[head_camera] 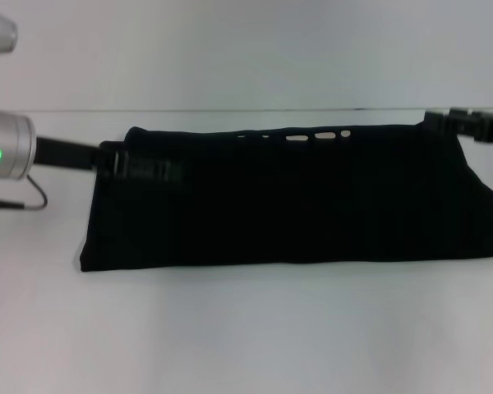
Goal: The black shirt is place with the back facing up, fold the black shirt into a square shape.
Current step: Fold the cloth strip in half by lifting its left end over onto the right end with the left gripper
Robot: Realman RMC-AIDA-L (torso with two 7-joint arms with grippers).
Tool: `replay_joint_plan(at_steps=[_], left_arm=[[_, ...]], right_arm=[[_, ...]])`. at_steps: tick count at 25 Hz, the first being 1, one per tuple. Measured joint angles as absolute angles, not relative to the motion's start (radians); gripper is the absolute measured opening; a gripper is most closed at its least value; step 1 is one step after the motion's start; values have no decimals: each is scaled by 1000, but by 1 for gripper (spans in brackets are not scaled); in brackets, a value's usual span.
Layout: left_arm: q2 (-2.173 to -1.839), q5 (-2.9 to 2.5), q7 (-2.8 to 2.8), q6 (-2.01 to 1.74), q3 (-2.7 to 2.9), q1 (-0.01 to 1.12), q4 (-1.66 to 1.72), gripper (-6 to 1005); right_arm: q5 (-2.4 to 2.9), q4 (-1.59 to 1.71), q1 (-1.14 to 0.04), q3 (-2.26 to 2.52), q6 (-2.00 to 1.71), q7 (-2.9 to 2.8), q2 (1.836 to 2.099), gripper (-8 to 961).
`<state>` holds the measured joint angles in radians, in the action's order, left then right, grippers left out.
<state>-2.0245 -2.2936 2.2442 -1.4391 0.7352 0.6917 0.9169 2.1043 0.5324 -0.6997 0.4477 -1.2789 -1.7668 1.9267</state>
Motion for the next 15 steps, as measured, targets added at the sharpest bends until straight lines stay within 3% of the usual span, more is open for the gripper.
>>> replay_joint_plan(at_steps=[8, 13, 15], left_arm=[[-2004, -2281, 2334, -1628, 721, 638, 887, 953], [-1993, -2307, 2483, -1681, 710, 632, 853, 957], [-1991, -2334, 2547, -1683, 710, 632, 851, 957]], right_arm=[[2109, 544, -683, 460, -1395, -1747, 1936, 726], [2111, 554, -694, 536, -1417, -1744, 1929, 902], [2111, 558, -700, 578, -1421, -1743, 1929, 908]])
